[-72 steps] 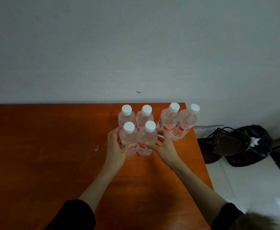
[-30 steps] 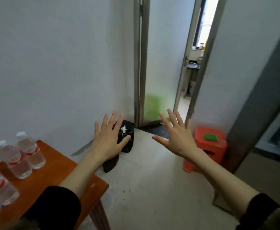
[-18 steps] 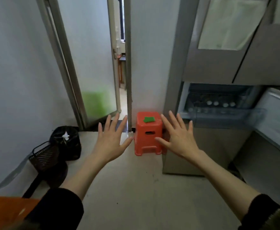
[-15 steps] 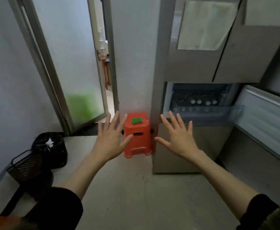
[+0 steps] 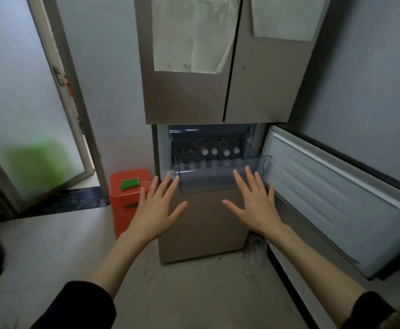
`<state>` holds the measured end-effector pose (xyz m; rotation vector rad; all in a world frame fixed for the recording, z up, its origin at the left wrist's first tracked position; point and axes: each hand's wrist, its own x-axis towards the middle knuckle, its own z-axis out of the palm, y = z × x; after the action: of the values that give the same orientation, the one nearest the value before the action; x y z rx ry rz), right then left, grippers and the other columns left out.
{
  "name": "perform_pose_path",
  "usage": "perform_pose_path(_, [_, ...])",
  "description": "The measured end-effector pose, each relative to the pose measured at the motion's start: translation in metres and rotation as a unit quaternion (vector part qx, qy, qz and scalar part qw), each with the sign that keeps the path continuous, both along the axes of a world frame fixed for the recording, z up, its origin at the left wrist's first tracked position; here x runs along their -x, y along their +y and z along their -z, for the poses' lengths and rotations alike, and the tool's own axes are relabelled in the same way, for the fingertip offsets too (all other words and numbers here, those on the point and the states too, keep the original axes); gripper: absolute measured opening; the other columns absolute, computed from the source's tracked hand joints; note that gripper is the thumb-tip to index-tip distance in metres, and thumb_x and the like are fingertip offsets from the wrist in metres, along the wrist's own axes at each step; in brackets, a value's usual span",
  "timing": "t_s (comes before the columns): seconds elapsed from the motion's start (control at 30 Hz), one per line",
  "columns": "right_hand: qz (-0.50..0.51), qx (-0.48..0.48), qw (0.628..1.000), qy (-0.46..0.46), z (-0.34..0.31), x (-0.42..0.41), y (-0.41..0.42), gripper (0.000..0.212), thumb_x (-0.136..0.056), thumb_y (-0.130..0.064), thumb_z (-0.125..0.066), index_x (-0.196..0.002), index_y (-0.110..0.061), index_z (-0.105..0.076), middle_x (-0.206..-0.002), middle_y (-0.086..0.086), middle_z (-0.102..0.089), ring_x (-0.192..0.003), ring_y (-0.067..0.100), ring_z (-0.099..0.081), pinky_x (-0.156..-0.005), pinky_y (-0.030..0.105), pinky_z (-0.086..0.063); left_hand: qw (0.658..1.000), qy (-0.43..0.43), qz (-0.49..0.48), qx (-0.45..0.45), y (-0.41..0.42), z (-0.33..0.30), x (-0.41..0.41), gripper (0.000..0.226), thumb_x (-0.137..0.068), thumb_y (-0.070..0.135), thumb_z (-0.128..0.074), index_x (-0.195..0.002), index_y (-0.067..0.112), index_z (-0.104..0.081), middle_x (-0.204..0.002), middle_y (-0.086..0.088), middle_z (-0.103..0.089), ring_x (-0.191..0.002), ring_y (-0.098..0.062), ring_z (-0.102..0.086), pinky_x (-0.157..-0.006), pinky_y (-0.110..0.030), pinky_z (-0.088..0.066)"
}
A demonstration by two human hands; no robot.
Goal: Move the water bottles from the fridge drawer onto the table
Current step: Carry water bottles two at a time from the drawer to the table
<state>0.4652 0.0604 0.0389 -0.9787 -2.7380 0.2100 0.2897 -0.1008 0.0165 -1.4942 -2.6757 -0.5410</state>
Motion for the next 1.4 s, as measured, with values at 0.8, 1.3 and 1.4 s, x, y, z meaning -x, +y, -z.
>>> perform_pose_path(0.8, [-0.062,0.083,0.995,0.007,0.065,0.194,0.276,0.056,-0.095,-0.044,-0.042,-0.142,-0.014,-0.036,-0.148,0.006,-0.037,-0.14,0.022,-0.027,-0.117,0.041,-0.016,0.981,-0.191,0.008,-0.034,0.31,0.064,0.166,0.058,-0.096,0.037,-0.041,-0.147,0.023,-0.019,-0.156,-0.001,-0.016,-0.145,-0.02,-0.007,-0.117,-0.037,-0.011])
perform_pose_path(1.3, [0.198,0.627,0.723,0.211,0.131,0.314,0.395,0.026,-0.096,-0.009,-0.04,-0.116,-0.005,-0.056,-0.089,0.006,-0.059,-0.08,0.018,-0.057,-0.069,0.03,-0.049,0.8,-0.528,-0.268,-0.102,0.448,0.113,0.226,0.02,-0.09,0.006,-0.049,-0.107,0.003,-0.059,-0.103,-0.018,-0.061,-0.092,-0.028,-0.059,-0.081,-0.038,-0.053])
perform_pose_path(1.4, [0.207,0.653,0.698,0.208,0.143,0.335,0.407,0.022,-0.096,-0.011,-0.04,-0.108,-0.007,-0.058,-0.082,0.007,-0.058,-0.066,0.016,-0.054,-0.067,0.031,-0.049,0.68,-0.639,-0.287,-0.216,0.468,0.11,0.228,0.027,-0.092,-0.008,-0.036,-0.092,0.014,-0.052,-0.08,-0.004,-0.051,-0.069,-0.013,-0.047,-0.064,-0.024,-0.043])
